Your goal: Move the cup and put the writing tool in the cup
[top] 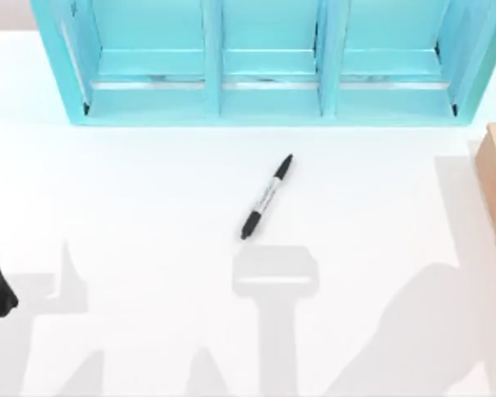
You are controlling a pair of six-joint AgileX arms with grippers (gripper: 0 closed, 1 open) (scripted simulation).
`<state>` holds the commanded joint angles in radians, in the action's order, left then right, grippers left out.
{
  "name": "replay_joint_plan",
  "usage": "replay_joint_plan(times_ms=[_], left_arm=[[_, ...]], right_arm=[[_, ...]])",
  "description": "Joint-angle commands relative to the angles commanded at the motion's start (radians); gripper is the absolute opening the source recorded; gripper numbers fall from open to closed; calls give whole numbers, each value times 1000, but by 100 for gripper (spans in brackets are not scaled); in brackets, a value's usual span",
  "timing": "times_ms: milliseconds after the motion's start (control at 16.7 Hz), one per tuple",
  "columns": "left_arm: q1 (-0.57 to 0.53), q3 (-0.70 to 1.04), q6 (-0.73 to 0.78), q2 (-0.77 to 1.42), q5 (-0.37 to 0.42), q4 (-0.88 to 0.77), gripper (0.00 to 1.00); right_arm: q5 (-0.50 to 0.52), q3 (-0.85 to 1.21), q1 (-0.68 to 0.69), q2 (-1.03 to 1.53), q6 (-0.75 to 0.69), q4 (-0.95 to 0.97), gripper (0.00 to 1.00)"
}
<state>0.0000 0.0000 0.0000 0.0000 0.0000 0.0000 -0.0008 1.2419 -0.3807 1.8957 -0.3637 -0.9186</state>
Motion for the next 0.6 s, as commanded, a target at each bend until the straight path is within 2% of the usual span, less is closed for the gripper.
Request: replay_joint_plan(times_ms=[60,120,600], left_arm=[[0,0,0,0,0,0,100],[0,0,0,0,0,0,100],[0,0,0,0,0,0,100]], right_arm=[[0,0,0,0,0,0,2],[0,0,0,0,0,0,0],[0,1,0,-1,1,0,0]])
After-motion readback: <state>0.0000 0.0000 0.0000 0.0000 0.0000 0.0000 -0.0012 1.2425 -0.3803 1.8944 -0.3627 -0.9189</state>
